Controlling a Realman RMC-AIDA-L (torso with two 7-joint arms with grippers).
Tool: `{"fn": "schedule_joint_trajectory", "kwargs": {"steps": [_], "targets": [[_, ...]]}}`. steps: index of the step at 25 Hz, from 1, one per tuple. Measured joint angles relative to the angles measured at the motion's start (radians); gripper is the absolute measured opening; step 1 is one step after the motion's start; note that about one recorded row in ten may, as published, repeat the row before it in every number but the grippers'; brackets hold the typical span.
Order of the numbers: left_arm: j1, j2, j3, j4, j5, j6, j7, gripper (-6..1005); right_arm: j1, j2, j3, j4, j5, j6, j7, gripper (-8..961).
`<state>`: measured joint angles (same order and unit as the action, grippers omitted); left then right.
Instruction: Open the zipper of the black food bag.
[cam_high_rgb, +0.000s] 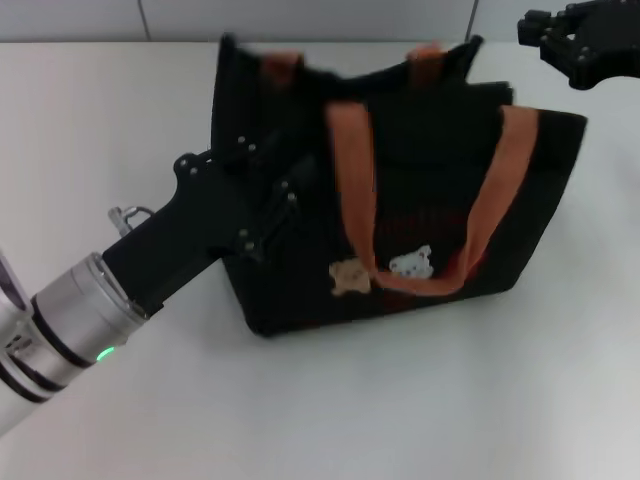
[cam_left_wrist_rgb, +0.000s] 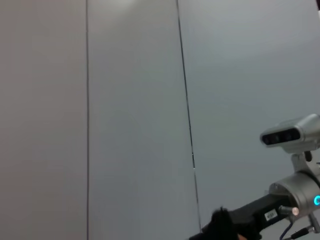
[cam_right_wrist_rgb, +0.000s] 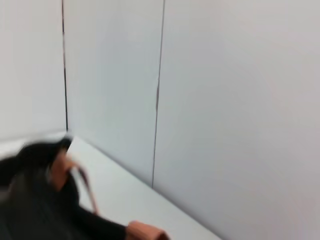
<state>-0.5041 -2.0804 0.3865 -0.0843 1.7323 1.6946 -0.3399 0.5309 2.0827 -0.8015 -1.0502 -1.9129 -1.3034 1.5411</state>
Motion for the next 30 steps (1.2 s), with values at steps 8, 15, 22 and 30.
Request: {"fn": "schedule_joint_trajectory", "kwargs": {"steps": [8,15,22,30], "targets": [[0.049,0.004,-0.045,0.009,-0.005,0.065,-0.007,298,-0.096,0.001,0.003,-0.035,0.181,-0.005,-0.036,100],[0.078,0.008,-0.099,0.039,-0.006,0.165,-0.012,624,-0.220,0.000,0.004,0.007,0.519,-0.033,-0.182,480],[0.089,0.013,-0.060,0.168,0.023,0.268,-0.161,832,-0.280,-0.024,0.061,0.103,0.621,-0.343,-0.244,701],[0.105,0.031,0.334,0.460,0.085,0.306,-0.435,832,-0.313,-0.033,0.079,0.166,0.250,-0.756,-0.406,705]]}}
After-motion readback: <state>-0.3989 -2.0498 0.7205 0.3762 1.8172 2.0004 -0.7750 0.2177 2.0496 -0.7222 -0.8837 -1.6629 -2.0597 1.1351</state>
